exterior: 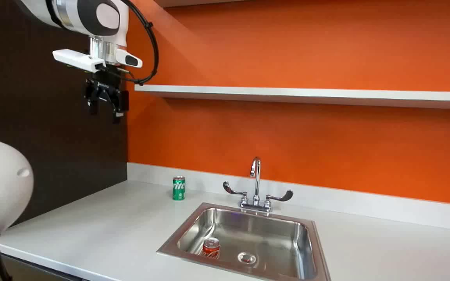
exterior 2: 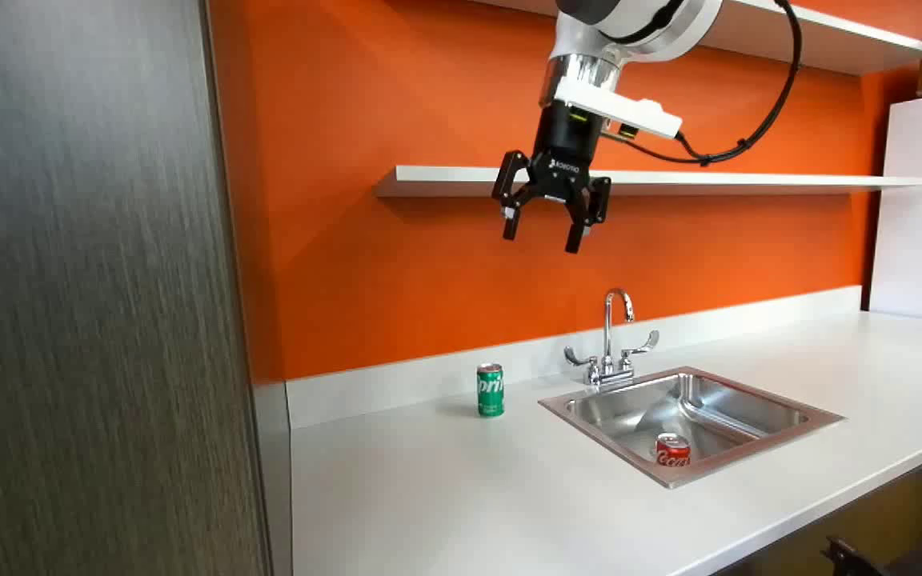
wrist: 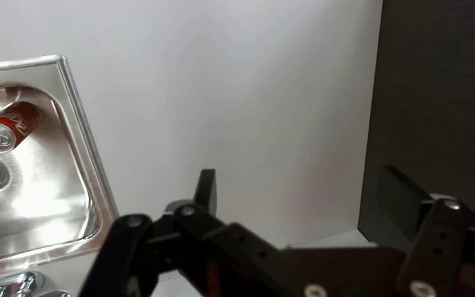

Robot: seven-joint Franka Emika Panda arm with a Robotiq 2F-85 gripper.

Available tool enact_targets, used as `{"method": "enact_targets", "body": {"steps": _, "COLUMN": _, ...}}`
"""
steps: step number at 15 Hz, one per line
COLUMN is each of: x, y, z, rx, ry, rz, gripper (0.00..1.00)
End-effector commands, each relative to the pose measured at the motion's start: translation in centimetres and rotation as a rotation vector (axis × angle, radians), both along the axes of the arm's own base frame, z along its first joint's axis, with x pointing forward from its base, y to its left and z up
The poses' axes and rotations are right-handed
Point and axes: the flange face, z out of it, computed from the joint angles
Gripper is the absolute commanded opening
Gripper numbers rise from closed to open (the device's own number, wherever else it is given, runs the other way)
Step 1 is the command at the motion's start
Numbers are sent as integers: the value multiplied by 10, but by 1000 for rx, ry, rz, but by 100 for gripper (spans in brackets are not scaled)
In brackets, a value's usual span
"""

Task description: Move the cola can to the counter to the left of the sink

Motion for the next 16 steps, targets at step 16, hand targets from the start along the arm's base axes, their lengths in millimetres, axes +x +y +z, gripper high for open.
{"method": "enact_targets", "body": {"steps": 16, "x": 16, "y": -126, "z": -19, "rx": -128, "ry": 45, "rz": -228, "gripper": 100}}
